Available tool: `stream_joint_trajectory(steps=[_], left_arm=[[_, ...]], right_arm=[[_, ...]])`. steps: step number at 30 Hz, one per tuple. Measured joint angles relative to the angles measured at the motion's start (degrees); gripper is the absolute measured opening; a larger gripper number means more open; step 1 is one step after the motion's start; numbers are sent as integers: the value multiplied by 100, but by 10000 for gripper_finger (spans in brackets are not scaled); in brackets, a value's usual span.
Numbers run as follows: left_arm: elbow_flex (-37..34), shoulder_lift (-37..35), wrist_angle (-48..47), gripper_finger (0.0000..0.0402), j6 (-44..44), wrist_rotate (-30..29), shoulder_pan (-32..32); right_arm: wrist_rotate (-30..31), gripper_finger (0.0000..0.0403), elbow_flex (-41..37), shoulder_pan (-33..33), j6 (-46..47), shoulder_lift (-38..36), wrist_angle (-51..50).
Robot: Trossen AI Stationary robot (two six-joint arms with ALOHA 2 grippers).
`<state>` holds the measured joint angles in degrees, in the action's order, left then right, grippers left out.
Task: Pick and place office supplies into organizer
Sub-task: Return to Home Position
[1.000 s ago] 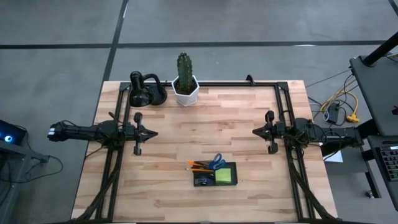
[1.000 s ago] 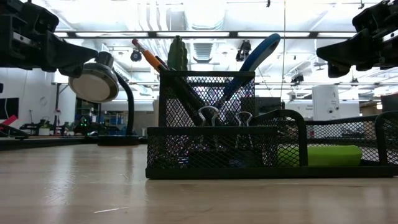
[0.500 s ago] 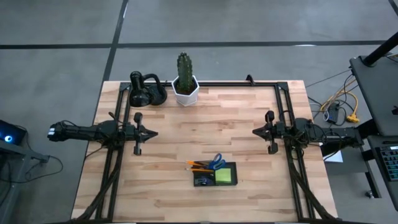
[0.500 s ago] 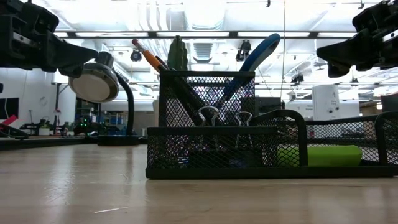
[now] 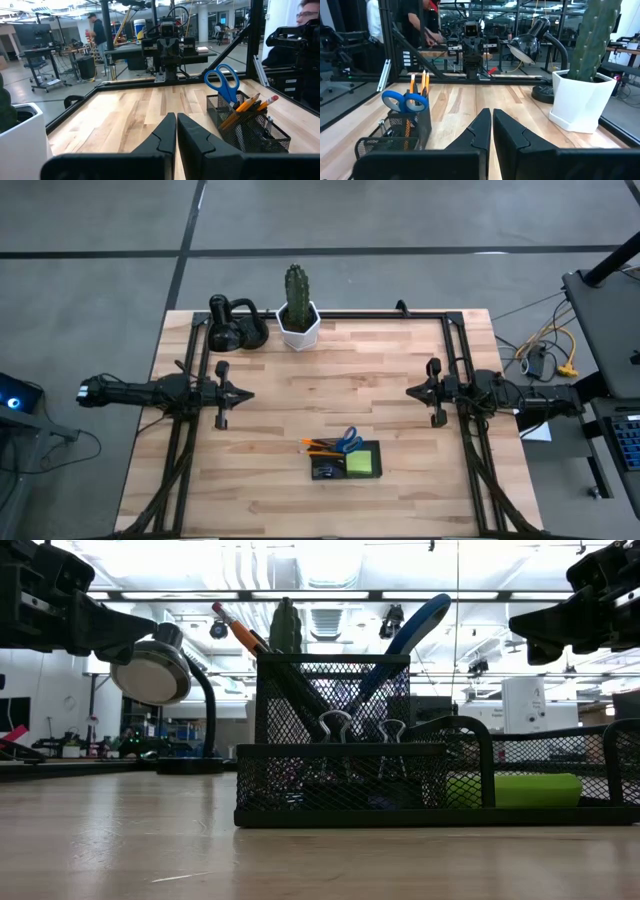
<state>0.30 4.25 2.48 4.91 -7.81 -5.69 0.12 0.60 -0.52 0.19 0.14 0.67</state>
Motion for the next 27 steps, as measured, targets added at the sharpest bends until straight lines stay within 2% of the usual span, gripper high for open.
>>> stream_joint_trajectory(steps=[27], left_arm=[[0, -2, 2, 0, 0, 2, -2]], right_arm=[[0, 8, -2, -1, -59, 0, 0]])
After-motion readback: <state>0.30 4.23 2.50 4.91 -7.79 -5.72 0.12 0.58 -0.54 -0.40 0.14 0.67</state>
